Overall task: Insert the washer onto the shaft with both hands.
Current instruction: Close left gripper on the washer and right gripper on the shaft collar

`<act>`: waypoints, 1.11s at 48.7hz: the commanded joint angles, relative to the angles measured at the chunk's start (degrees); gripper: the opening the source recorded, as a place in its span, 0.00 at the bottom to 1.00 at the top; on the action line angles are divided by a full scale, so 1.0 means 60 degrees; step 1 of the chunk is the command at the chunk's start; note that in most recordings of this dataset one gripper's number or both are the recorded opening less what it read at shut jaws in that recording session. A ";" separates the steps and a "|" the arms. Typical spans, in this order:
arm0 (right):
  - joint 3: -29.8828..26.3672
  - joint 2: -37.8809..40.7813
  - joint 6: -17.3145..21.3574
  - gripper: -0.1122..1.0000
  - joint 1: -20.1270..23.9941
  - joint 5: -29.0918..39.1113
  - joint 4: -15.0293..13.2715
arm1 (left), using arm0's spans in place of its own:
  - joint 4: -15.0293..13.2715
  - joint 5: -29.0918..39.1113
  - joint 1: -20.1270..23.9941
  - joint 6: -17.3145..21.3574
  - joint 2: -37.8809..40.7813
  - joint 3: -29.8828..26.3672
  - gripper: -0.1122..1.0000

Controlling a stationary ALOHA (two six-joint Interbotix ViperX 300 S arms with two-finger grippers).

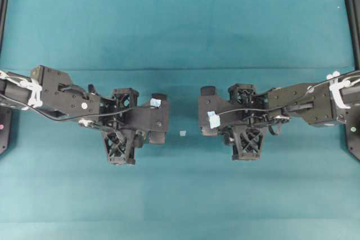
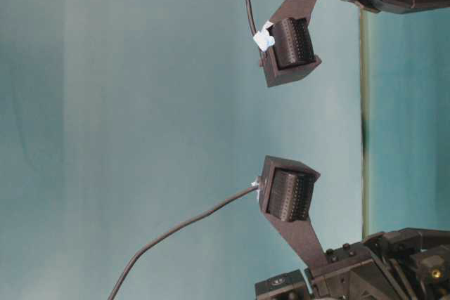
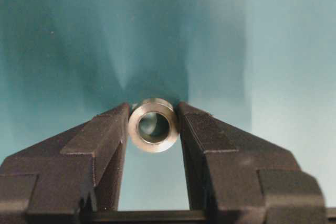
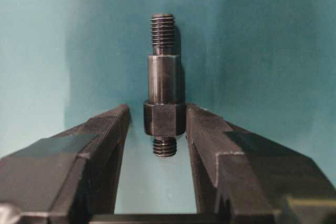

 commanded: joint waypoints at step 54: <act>-0.0161 0.0059 -0.0220 0.11 -0.0278 0.0117 -0.0029 | 0.0029 0.0029 0.0029 0.0015 0.0029 0.0000 0.42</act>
